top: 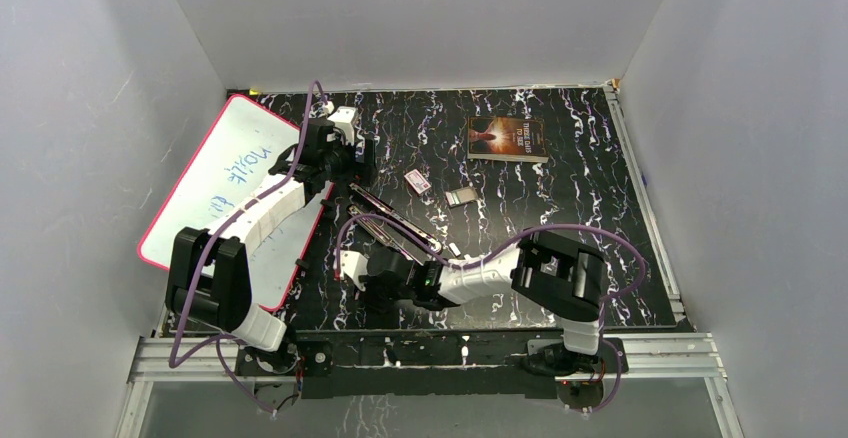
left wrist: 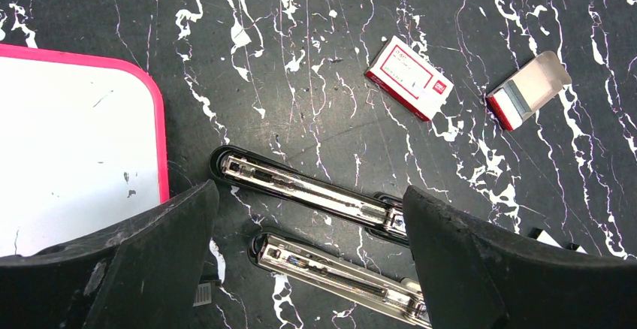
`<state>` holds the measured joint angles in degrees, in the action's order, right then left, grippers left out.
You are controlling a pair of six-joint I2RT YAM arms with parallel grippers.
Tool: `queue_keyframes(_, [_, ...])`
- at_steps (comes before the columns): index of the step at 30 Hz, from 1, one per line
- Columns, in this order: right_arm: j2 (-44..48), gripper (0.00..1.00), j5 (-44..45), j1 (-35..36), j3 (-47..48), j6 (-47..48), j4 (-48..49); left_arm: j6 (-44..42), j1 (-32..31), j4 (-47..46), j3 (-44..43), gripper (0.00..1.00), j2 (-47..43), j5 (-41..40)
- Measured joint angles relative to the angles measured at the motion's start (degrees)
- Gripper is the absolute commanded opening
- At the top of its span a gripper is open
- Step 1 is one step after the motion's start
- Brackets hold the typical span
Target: Load the staples into the stapler
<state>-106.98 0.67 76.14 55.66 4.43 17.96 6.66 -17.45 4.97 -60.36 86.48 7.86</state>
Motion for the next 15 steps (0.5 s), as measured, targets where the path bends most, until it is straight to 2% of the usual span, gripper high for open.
queue_keyframes(4, [0.0,0.45,0.1,0.0,-0.5,0.0,0.7,0.0,0.0,0.0,0.0,0.92,0.0,0.0])
queue_keyframes(15, [2.4,0.47,-1.6,-1.6,-8.5,-1.0,10.5,0.0,0.0,0.0,0.0,0.92,0.0,0.0])
